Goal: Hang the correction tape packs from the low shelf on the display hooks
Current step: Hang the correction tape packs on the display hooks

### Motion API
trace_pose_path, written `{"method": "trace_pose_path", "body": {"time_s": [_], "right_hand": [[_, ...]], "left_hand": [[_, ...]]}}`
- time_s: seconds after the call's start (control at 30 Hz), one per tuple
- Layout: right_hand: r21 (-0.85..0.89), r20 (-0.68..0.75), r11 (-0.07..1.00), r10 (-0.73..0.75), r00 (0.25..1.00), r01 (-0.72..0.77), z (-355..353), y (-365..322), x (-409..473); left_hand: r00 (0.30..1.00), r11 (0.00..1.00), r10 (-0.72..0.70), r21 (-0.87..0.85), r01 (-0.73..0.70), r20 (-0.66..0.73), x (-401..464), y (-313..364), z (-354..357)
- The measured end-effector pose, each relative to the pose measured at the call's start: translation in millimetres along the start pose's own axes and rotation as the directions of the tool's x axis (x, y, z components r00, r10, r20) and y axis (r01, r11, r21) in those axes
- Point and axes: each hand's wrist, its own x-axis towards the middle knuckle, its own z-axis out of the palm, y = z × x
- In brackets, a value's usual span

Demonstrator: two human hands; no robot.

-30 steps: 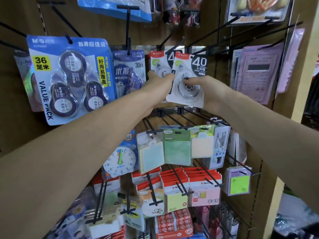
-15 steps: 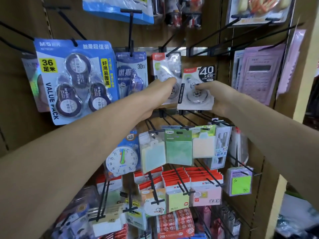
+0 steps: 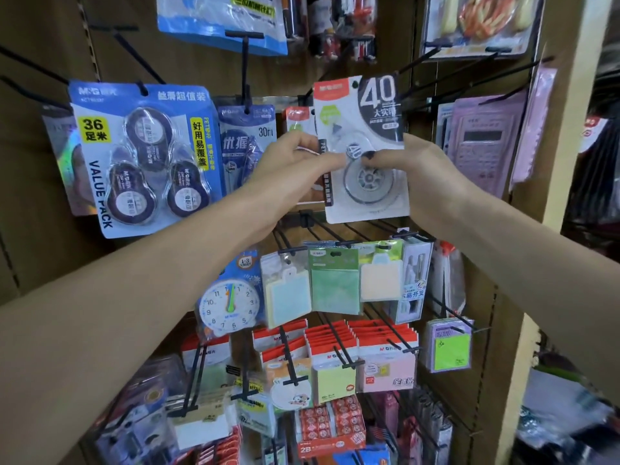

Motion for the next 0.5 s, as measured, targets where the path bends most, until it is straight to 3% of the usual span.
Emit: {"method": "trace_pose_path", "body": {"time_s": [0.13,0.5], "right_hand": [[-0.041,0.015,0.998,-0.043,0.999,0.044,8.7,-3.5,-1.9],[-0.039,-0.109,0.998,0.037,0.993,-0.042,19.8,-2.8,12.1]], "left_hand": [[0.999,0.999,0.048,0.018,-0.048,-0.018,-4.0,3.3,-2.1],[0.996,0.996,0.033,0.084,-0.026,-0.082,4.5,9.1,0.7]]}}
